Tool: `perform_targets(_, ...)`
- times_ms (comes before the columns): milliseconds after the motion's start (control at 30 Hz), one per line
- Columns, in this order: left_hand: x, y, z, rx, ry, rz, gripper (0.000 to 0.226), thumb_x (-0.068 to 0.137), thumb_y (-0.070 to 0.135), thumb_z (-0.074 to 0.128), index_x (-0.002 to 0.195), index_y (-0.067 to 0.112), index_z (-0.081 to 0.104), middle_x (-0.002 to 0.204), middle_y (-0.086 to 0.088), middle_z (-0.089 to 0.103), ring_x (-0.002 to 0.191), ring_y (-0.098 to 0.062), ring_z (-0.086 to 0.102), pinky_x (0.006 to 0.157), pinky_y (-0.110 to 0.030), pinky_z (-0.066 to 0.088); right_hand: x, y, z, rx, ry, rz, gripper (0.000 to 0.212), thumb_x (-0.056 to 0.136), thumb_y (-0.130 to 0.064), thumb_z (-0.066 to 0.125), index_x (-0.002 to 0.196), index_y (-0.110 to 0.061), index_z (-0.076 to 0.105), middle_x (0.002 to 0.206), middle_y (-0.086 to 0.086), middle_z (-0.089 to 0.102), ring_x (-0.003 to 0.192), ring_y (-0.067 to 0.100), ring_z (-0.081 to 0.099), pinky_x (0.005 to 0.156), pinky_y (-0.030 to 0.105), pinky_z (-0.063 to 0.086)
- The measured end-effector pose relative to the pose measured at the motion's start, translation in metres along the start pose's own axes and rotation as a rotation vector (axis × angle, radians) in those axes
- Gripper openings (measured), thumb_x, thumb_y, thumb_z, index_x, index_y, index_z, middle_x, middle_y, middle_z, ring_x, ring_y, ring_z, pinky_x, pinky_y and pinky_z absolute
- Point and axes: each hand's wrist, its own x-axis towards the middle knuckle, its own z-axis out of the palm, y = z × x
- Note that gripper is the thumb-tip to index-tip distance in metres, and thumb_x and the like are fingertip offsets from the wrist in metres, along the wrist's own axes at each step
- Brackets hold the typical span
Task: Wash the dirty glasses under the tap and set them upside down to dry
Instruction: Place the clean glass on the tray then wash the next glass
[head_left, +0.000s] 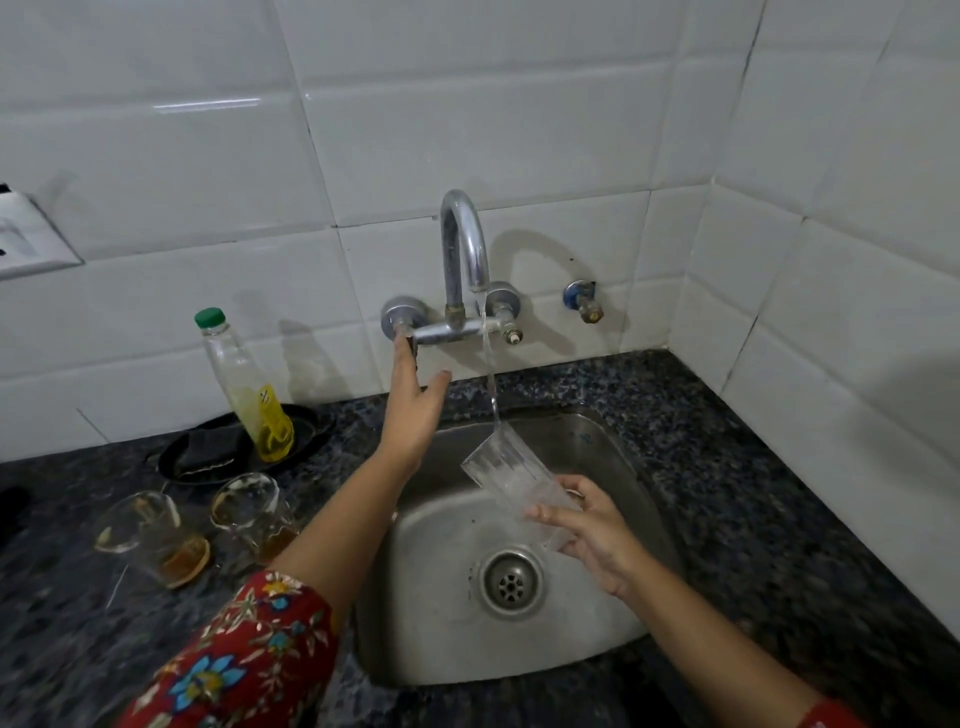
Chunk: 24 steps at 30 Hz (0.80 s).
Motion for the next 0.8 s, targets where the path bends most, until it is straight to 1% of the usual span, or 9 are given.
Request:
perform_targets(67,-0.018,-0.011,0.001,-0.013,0.003,-0.04,0.066,0.099,0.028,0.051,0.156,0.024,0.015,0.162,0.004,0.018,0.147,-0.016,0.023,0.121,-0.041,0.022,-0.006,0.001,0.0,0.024,0.046,-0.023,0.06,0.051,-0.011,0.085,0.106,-0.015,0.06,0.11,0.01,0.068,0.088,0.022,0.069,0.07,0.034,0.055)
perform_targets(133,-0.043,-0.026,0.004,-0.066,-0.028,-0.097,0.061,0.099,0.026,0.052,0.153,0.02,0.024,0.159,0.0,0.027,0.144,-0.018,0.029,0.119,-0.039,0.026,-0.011,0.001,-0.002,0.012,0.102,-0.059,0.053,0.056,-0.004,0.085,0.102,-0.02,0.062,0.11,0.008,0.066,0.092,0.022,0.066,0.073,0.033,0.054)
perform_targets(267,-0.091,-0.054,0.002,-0.1,-0.135,-0.17,0.052,0.098,0.018,0.055,0.147,0.015,0.036,0.151,-0.004,0.04,0.138,-0.017,0.039,0.111,-0.029,0.032,-0.018,-0.001,-0.005,-0.094,0.227,-0.15,0.064,0.052,-0.01,0.091,0.101,-0.029,0.054,0.121,0.005,0.06,0.103,0.023,0.061,0.068,0.03,0.053)
perform_targets(333,-0.111,-0.063,-0.001,-0.05,-0.149,-0.191,0.045,0.098,0.018,0.055,0.141,0.016,0.043,0.145,-0.001,0.046,0.133,-0.015,0.043,0.107,-0.027,0.035,-0.023,-0.008,-0.002,-0.132,0.257,-0.217,0.068,0.05,-0.007,0.091,0.101,-0.027,0.051,0.118,0.003,0.058,0.106,0.021,0.059,0.079,0.038,0.055)
perform_targets(400,-0.13,-0.067,-0.004,-0.003,-0.162,-0.199,0.038,0.098,0.017,0.056,0.135,0.016,0.049,0.134,0.002,0.052,0.129,-0.015,0.047,0.102,-0.026,0.038,-0.029,-0.018,0.004,-0.187,0.254,-0.293,0.072,0.047,-0.003,0.091,0.104,-0.022,0.051,0.11,0.002,0.06,0.102,0.018,0.058,0.087,0.038,0.053)
perform_targets(500,-0.152,-0.073,-0.008,0.049,-0.169,-0.198,0.03,0.096,0.015,0.058,0.126,0.016,0.056,0.124,0.003,0.059,0.122,-0.017,0.053,0.103,-0.031,0.043,-0.041,-0.035,0.016,-0.332,0.207,-0.422,0.075,0.048,0.0,0.091,0.109,-0.012,0.05,0.103,-0.003,0.061,0.096,0.013,0.058,0.08,0.021,0.048)
perform_targets(600,-0.167,-0.074,-0.011,0.137,-0.181,-0.191,0.028,0.096,0.02,0.058,0.124,0.017,0.058,0.124,0.003,0.061,0.119,-0.014,0.055,0.104,-0.037,0.045,-0.054,-0.048,0.025,-0.534,0.161,-0.541,0.073,0.048,-0.011,0.093,0.108,-0.019,0.052,0.106,-0.006,0.062,0.097,0.008,0.059,0.079,0.019,0.048)
perform_targets(700,-0.179,-0.069,-0.014,0.169,-0.164,-0.199,0.023,0.096,0.02,0.059,0.119,0.018,0.061,0.12,0.006,0.062,0.116,-0.013,0.057,0.102,-0.037,0.046,-0.067,-0.053,0.032,-0.668,0.142,-0.585,0.071,0.051,-0.017,0.092,0.109,-0.024,0.052,0.103,-0.014,0.06,0.092,-0.002,0.056,0.072,0.01,0.043)
perform_targets(800,-0.184,-0.065,-0.016,0.152,-0.156,-0.229,0.02,0.096,0.018,0.059,0.115,0.019,0.062,0.116,0.006,0.064,0.114,-0.014,0.059,0.1,-0.037,0.048,-0.067,-0.038,0.032,-0.696,0.152,-0.569,0.071,0.052,-0.02,0.093,0.109,-0.025,0.051,0.103,-0.014,0.06,0.09,0.002,0.057,0.074,0.019,0.049)
